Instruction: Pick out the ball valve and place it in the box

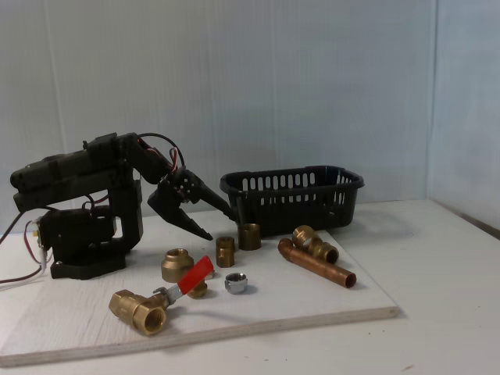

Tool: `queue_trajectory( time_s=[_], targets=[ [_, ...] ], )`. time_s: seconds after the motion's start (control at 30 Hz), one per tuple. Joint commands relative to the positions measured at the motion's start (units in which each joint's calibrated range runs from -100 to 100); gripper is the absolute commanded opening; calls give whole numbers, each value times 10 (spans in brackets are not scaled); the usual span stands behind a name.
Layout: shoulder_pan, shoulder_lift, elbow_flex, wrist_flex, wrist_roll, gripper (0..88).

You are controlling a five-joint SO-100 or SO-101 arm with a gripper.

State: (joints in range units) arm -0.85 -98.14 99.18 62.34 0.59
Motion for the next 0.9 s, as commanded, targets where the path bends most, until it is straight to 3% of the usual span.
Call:
queue_trajectory(
  time_s=[0.0,0.87],
  targets=[
    [-3,0,5,3,-2,195],
    [-6,-3,5,3,-5,196]
  ],
)
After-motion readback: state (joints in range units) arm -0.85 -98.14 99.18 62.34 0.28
